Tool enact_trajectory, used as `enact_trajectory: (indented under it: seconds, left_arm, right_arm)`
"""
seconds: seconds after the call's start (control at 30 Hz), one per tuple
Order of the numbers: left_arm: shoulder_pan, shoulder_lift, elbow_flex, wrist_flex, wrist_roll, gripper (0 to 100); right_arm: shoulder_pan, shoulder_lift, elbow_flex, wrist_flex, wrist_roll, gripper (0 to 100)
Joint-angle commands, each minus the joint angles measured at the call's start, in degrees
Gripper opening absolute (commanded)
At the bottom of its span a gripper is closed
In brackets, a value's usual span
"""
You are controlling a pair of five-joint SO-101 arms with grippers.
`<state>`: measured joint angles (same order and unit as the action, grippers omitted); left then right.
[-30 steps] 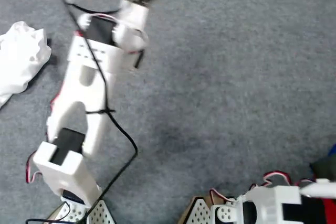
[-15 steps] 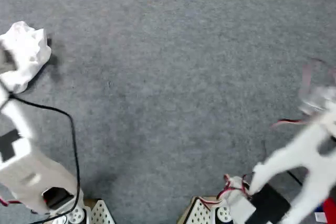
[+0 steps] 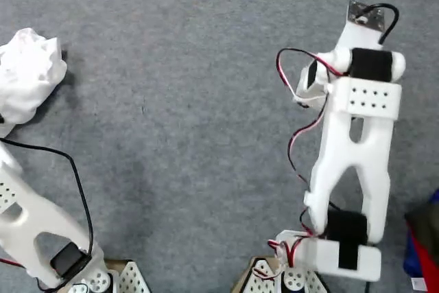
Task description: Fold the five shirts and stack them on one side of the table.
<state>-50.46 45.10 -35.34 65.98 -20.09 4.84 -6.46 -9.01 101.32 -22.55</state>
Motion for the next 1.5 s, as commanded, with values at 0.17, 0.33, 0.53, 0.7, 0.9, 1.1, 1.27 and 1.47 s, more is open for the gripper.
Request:
enact_trajectory:
  seconds: [0.17, 0.33, 0.53, 0.7, 0.9, 1.1, 1.27, 1.47]
  left_arm:
    - [1.1, 2.2, -2.9, -3.3, 1.5, 5]
    - [3.3, 2.2, -7.5, 4.5, 1.5, 2]
    - [7.7, 1.8, -24.3, 23.0, 1.6, 2]
    - [12.0, 1.4, -39.4, 35.0, 2.3, 2]
    - [14.0, -8.9, -36.0, 35.1, 9.1, 2]
    - [26.0, -32.4, -7.4, 35.1, 9.0, 2]
    - [40.3, -52.2, 15.5, 34.7, 8.7, 2]
    - [50.9, -69.3, 29.1, 34.6, 8.8, 2]
  right_arm:
    - [-0.8, 4.9, -5.5, 0.6, -2.4, 20.7]
    - [-0.7, 5.8, -5.3, 0.6, -2.6, 20.7]
    - [1.2, 5.4, -5.4, 0.6, -2.5, 20.7]
    - [3.0, 5.4, -5.2, 0.8, -2.4, 20.7]
    - [2.9, 5.4, -5.1, 0.8, -2.3, 20.7]
    - [4.4, 4.2, -5.1, 0.9, -1.2, 20.7]
    - [6.8, -0.7, -5.0, 0.9, 11.0, 21.0]
    - [12.7, -5.8, -2.4, 0.9, 14.8, 20.7]
